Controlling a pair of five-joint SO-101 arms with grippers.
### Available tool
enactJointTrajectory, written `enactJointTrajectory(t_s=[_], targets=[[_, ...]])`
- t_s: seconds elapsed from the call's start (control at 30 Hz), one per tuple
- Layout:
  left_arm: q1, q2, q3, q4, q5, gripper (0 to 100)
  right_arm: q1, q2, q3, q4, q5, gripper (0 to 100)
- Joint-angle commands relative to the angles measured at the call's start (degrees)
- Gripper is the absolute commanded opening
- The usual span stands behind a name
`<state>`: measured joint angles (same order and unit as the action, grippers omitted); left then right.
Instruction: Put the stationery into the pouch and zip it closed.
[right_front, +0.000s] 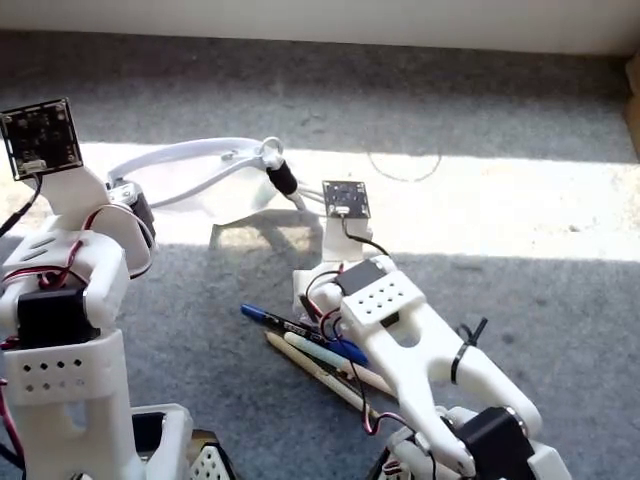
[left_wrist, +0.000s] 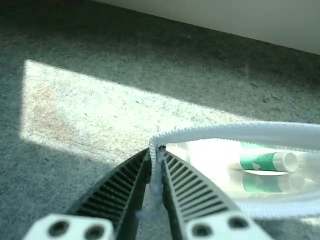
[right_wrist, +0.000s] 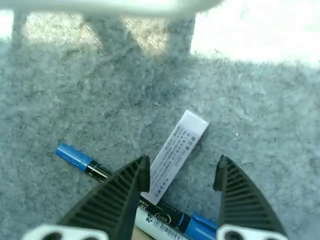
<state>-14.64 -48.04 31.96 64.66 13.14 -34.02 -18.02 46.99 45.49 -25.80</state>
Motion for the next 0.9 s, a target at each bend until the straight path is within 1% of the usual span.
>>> enactJointTrajectory(t_s=[0.0,0.13,0.33,0.57,0.73,0.87], targets=[[-0.66,1.8,-0.22,-0.26,-0.44,1,-0.13,0.57,-3.82,-1.89,-0.62,20.6],[-0.66,1.8,-0.22,-0.26,-0.44,1,-0.04,3.03,-3.82,-4.0,-0.62,20.6],[-0.66,1.8,-0.22,-0.18,-0.53,1,3.12,7.08,-3.82,-8.84,-0.53,20.6],[-0.66,1.8,-0.22,-0.18,-0.53,1,3.47,8.13,-3.82,-8.92,-0.44,20.4],[-0.66,1.8,-0.22,-0.09,-0.53,1,3.65,8.22,-3.74,-8.84,-0.18,11.6],[-0.66,1.8,-0.22,-0.09,-0.53,1,3.74,8.13,-3.74,-8.84,-0.09,11.3]])
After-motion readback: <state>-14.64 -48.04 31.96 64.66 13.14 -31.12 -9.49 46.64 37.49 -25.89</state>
